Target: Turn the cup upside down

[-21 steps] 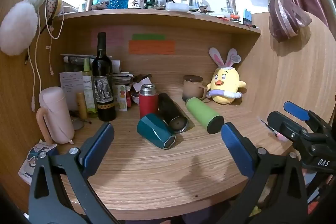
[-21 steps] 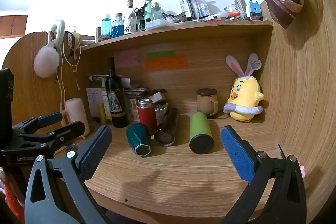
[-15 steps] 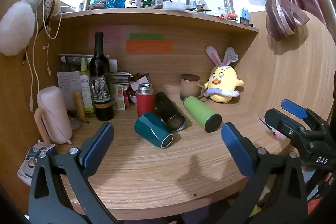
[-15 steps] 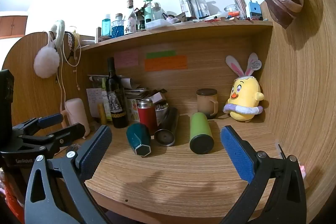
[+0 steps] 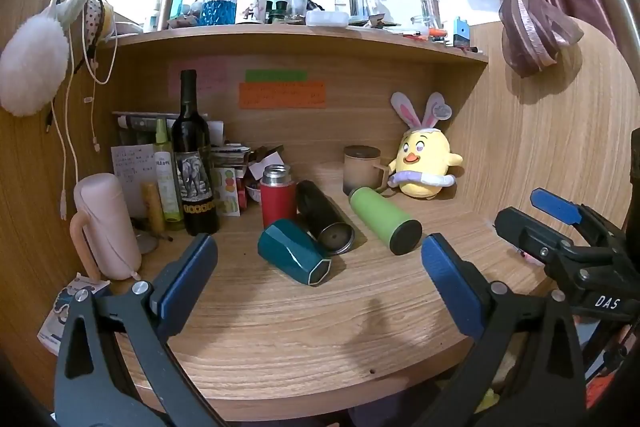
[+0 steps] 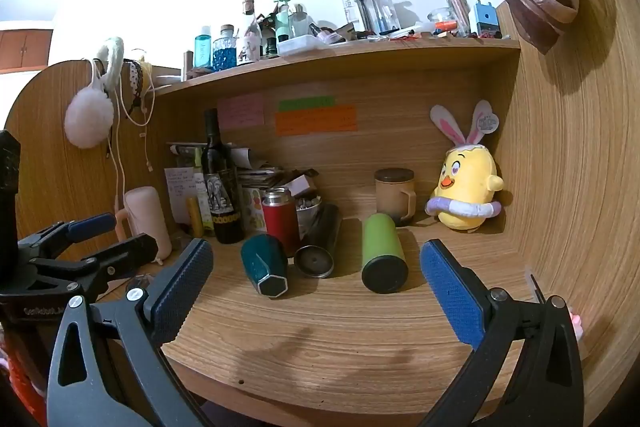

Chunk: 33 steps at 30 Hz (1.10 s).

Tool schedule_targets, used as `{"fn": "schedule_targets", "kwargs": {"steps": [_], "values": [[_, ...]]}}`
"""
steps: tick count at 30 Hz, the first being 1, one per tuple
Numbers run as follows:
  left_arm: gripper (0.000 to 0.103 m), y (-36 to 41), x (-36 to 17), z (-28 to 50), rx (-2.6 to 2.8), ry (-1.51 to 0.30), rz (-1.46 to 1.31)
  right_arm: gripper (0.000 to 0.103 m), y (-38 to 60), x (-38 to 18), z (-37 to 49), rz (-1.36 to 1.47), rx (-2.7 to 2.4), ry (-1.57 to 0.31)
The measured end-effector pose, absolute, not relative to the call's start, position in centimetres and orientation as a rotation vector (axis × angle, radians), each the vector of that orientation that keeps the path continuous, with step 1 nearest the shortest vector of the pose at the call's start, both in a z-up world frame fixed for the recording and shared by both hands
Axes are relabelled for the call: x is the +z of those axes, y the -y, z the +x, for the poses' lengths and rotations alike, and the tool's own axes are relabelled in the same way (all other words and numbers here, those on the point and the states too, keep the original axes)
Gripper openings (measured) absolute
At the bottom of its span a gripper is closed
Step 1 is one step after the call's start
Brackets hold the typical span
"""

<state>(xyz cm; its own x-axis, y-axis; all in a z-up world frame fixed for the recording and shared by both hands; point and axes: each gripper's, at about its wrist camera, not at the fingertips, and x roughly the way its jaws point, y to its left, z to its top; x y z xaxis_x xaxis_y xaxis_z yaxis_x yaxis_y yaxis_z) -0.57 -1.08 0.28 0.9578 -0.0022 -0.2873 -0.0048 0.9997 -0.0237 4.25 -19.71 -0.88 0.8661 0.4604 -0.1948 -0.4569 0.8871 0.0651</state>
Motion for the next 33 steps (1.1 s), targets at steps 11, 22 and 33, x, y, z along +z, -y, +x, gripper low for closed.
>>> {"fn": "schedule_targets", "kwargs": {"steps": [11,22,33], "values": [[0.103,0.72,0.40,-0.71,0.000,-0.294,-0.045,0.103,19.54,-0.75,3.88,0.012,0.483,-0.203],[0.103,0.39,0.60,-0.87,0.001,-0.289,-0.044,0.103,19.54,-0.34,3.85,0.011,0.483,-0.200],[0.103,0.43,0.57,-0.90,0.003,-0.288,-0.045,0.103,19.46,-0.43,3.78,0.012,0.483,-0.199]]}}
